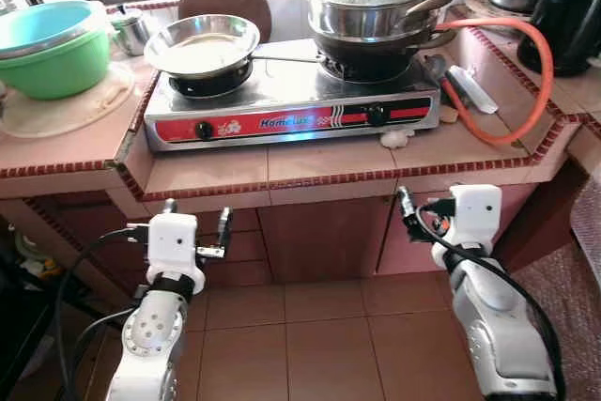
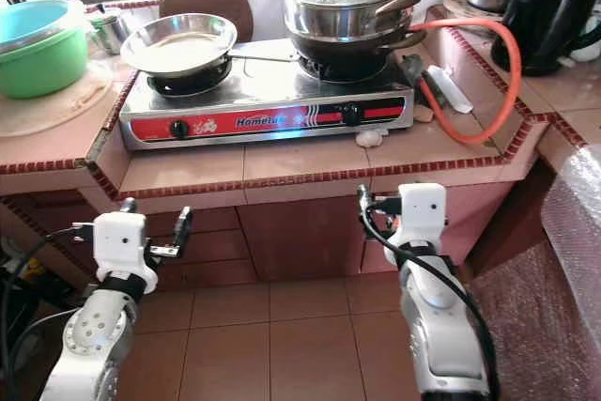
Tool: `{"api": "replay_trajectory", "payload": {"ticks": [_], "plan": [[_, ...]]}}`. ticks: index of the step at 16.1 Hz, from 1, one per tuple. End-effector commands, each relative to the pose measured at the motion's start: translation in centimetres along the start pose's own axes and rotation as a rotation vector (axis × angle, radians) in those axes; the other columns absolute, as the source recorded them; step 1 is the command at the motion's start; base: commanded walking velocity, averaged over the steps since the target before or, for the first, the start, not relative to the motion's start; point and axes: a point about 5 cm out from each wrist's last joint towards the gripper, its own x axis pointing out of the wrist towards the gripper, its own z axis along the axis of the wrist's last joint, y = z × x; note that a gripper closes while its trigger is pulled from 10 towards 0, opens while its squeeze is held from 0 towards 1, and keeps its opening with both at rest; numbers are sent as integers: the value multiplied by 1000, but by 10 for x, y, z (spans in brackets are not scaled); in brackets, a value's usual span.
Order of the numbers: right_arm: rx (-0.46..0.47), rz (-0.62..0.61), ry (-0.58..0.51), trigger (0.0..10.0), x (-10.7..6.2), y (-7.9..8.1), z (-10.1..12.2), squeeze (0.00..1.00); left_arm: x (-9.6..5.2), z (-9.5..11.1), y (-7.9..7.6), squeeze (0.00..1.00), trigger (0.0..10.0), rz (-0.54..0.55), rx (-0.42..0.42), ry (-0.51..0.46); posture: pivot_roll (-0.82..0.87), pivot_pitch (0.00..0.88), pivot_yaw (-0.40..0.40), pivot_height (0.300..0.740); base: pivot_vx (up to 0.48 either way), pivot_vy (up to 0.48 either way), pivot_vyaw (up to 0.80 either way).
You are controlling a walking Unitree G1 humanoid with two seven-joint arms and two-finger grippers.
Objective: Kitchen organization
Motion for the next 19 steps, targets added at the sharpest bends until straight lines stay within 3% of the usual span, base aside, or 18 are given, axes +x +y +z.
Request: {"api": "replay_trajectory", "payload": {"ticks": [1, 7, 10, 15, 19], "plan": [[9, 22, 3, 10000, -1, 5, 2, 0, -2, 1, 2, 0, 10000, 8, -2, 3, -169, 50, 71, 740, 0, 0, 0], [9, 58, 24, 10000, -1, 14, 3, 0, -5, 1, 5, 0, 10000, 37, -20, 16, -161, 76, 58, 740, 0, 0, -733], [4, 69, 24, 10000, 1, 15, 4, 0, -1, 2, 5, 0, 10000, 22, -16, 13, -151, 73, 54, 740, 0, 0, -769], [-1, 39, 17, 10000, 6, 9, 5, 0, -9, -11, 4, 0, 10000, 2, 5, 51, -161, 46, 53, 740, 0, 0, -764], [-1, 41, 5, 10000, 8, 10, 6, 0, 2, -6, 0, 0, 10000, -13, 11, 33, -170, 47, 77, 740, 0, 0, -764]]}}
